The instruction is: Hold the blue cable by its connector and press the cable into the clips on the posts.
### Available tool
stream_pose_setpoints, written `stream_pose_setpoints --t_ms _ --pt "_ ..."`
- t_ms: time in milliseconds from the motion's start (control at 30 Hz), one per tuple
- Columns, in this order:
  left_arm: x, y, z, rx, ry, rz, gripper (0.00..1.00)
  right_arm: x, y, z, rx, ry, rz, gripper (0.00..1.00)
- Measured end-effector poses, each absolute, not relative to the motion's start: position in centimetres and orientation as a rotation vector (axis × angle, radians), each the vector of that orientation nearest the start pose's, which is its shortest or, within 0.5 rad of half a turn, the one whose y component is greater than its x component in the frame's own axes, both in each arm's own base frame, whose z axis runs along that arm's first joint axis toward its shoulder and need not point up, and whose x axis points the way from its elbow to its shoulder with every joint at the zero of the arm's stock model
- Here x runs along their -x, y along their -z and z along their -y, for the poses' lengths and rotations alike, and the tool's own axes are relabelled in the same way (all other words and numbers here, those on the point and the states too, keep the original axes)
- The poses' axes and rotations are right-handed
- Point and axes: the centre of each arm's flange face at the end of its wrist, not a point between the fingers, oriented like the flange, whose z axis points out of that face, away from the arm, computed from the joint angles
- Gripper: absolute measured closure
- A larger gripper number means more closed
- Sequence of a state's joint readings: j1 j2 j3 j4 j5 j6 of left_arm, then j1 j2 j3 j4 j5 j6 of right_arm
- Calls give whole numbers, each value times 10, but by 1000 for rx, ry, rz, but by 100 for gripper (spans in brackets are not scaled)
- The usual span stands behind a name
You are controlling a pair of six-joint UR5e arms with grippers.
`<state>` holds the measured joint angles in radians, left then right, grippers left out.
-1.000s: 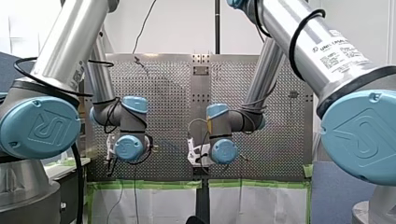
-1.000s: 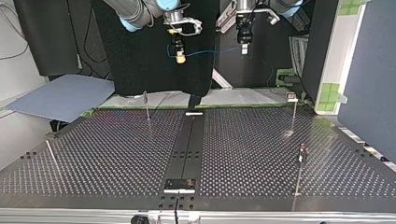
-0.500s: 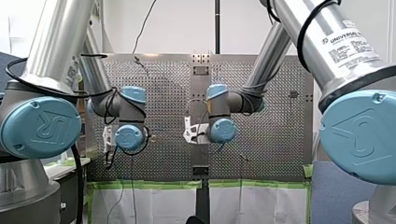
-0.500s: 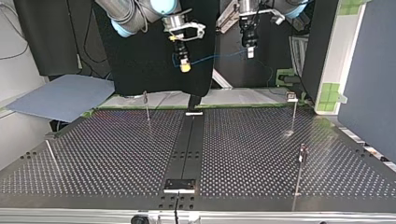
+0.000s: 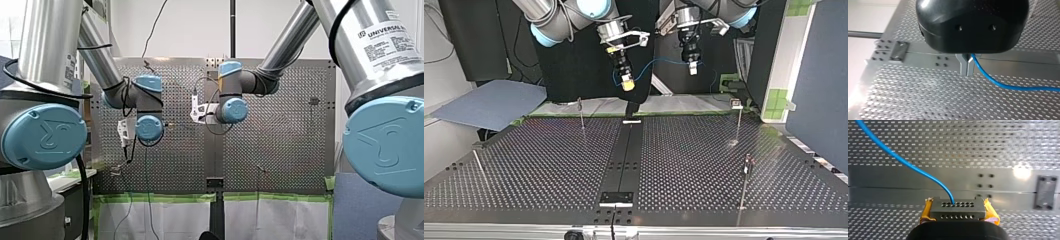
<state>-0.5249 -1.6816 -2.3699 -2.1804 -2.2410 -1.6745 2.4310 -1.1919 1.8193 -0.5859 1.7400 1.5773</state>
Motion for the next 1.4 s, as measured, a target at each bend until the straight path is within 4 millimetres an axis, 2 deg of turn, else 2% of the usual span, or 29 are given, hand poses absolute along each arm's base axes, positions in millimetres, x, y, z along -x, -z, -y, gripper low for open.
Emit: stream_pose_setpoints --t_ms 400,833,1033,1267,1400 --pt "-301 -240 251 338 61 -1429 100 -507 -292 279 -1693 -1745 778 100" --pt "-319 -316 246 425 111 -1323 100 -511 -395 275 -1551 -1888 706 100" --pt "-326 -357 237 471 143 -1264 100 -512 -407 276 -1536 -1903 700 100" --pt "-338 -405 220 500 191 -1196 100 -513 -403 281 -1542 -1898 705 100" --pt "-343 -418 210 492 185 -1190 100 -518 -397 285 -1555 -1902 707 100"
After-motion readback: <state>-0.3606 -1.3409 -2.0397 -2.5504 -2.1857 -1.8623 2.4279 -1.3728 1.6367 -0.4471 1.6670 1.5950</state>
